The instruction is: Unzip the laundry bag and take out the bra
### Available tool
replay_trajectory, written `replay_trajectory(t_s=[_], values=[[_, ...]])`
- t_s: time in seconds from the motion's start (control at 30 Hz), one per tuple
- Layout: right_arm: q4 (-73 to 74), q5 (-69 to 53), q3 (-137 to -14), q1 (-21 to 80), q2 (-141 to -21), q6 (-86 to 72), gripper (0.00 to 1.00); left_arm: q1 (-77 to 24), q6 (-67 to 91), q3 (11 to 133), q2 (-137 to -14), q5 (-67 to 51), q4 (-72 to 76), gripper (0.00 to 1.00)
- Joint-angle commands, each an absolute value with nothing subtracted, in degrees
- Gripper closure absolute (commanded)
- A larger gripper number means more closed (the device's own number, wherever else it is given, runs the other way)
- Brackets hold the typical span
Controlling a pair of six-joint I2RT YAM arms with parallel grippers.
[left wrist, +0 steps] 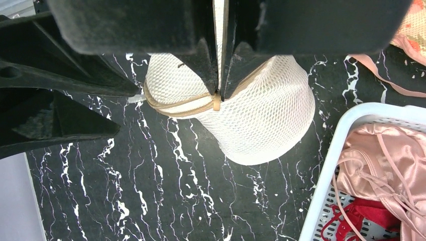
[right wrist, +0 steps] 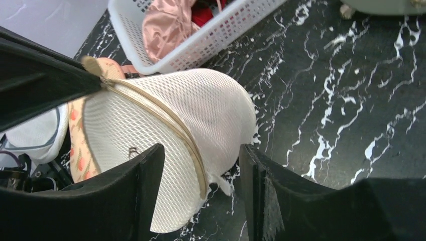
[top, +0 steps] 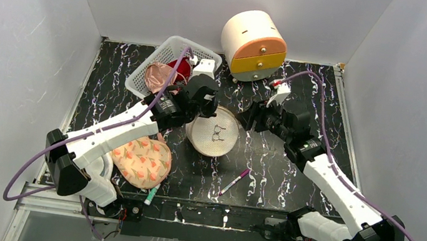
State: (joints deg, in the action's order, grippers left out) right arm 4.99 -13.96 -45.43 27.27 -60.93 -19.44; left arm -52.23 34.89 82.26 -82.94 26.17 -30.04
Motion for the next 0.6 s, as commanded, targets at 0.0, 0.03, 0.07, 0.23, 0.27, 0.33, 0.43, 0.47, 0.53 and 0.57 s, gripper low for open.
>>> replay_trajectory(t_s=[0.0, 0.03, 0.07, 0.23, 0.27, 0.33, 0.43, 0.47, 0.53, 0.57], values=[[6.3, -19.1, -52.9, 27.1, -61.6, -15.4, 0.48, -51.9, 33.6, 83.3, -81.7, 24.8, -28.7, 1.0], [6.4, -22.1, -53.7, 27.1, -62.5, -15.2, 0.52, -52.0, 33.4, 83.5, -81.9, 24.6, -28.8, 1.0], [6.4, -24.4, -54.4, 27.1, -63.4, -15.0, 0.53, -52.0, 33.3, 83.6, -82.0, 24.4, -28.8, 1.0], [4.4, -31.7, -55.2, 27.2, -67.6, -15.7, 0.63, -51.9, 33.0, 84.1, -82.3, 23.5, -28.8, 1.0], [3.9, -32.4, -55.2, 27.2, -68.4, -16.1, 0.66, -52.0, 33.0, 84.1, -82.5, 23.5, -28.9, 1.0], [2.7, -34.4, -55.2, 27.2, -69.6, -16.9, 0.71, -52.0, 33.0, 84.1, -82.7, 23.3, -29.0, 1.0], [0.9, -36.2, -54.6, 27.4, -70.7, -18.0, 0.76, -52.0, 33.0, 84.3, -83.0, 22.6, -29.0, 1.0], [0.3, -36.3, -54.3, 27.5, -70.7, -18.3, 0.78, -52.0, 33.0, 84.4, -83.1, 22.5, -29.0, 1.0], [-0.3, -36.2, -53.7, 27.6, -70.9, -18.6, 0.78, -51.9, 32.9, 84.5, -83.3, 22.5, -29.0, 1.0], [-0.6, -36.1, -53.4, 27.6, -71.0, -18.9, 0.78, -52.0, 32.9, 84.7, -83.4, 22.4, -29.0, 1.0]])
